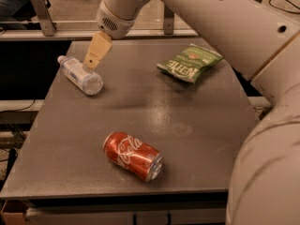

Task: Place blue plastic bottle upright

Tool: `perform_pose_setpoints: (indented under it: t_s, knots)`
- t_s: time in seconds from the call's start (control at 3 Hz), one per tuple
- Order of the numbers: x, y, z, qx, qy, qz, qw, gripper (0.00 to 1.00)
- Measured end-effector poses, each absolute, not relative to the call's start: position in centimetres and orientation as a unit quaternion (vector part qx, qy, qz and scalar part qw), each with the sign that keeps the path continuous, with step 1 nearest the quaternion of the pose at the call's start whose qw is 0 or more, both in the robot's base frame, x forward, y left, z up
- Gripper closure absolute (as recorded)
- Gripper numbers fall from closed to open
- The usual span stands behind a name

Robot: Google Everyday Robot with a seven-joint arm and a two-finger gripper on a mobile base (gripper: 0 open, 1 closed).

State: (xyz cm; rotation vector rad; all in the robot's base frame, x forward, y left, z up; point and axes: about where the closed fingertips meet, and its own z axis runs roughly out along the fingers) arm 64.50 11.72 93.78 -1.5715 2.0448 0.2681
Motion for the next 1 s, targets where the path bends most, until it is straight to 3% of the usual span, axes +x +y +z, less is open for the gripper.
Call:
perform_pose_setpoints:
  t_s: [1.0]
  knots:
    - [70.0,19.8,89.5,-0.511,0.820,0.118,0.231,0.00]
